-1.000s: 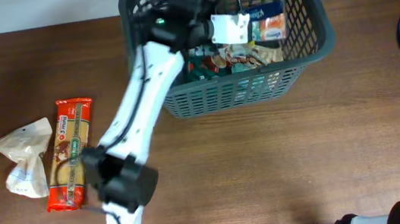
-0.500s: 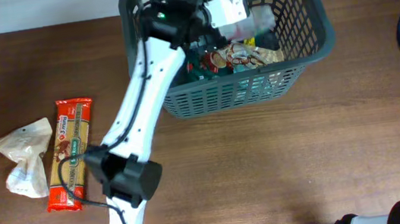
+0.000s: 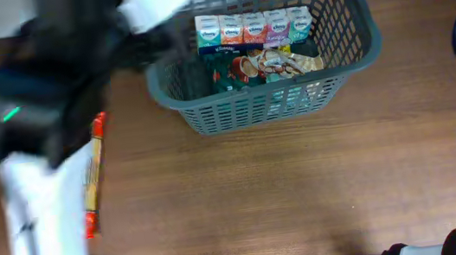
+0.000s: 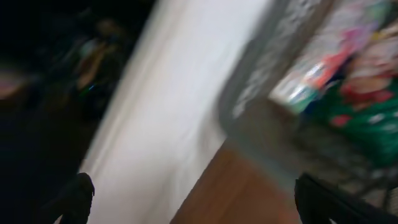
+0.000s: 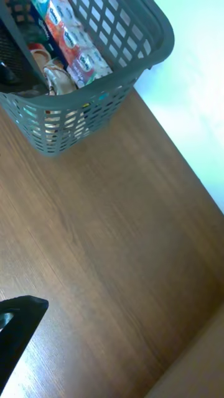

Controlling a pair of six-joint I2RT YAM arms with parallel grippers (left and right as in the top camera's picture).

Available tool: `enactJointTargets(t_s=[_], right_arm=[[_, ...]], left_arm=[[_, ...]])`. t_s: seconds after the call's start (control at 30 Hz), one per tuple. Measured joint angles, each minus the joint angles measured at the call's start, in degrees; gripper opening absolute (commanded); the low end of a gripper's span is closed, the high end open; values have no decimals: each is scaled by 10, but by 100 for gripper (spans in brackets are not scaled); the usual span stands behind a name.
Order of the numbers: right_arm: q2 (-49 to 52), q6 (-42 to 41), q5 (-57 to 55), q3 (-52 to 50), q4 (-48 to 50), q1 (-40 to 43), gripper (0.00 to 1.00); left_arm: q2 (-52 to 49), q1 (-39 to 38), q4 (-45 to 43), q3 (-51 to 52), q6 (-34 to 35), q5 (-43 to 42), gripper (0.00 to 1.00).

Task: Pack container
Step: 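Carry the tissue packs with the left gripper into the basket and release, then lower the left gripper onto the orange spaghetti pack and grasp it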

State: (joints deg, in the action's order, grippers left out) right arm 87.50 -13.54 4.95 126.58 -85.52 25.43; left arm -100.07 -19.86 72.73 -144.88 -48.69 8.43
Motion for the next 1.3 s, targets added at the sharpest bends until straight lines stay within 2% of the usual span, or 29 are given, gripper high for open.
enactJointTargets(t_s=[0.13,0.23,0.33,0.5,0.67,1.03,1.3], right_arm=[[0,0,0,0,0,0,99],[0,0,0,0,0,0,99],[0,0,0,0,0,0,99],[0,0,0,0,0,0,99],[0,0,0,0,0,0,99],[0,0,0,0,0,0,99],[0,0,0,0,0,0,99]], left_arm=[[132,95,-8,122,13,6,97],[216,194,-1,241,64,3,97],[244,262,8,332,122,-13,90],[207,345,-14,510,216,-24,90],[101,384,-43,635,271,-27,90],[-62,386,-89,642,290,-24,91],[-125,411,-142,642,292,-17,89]])
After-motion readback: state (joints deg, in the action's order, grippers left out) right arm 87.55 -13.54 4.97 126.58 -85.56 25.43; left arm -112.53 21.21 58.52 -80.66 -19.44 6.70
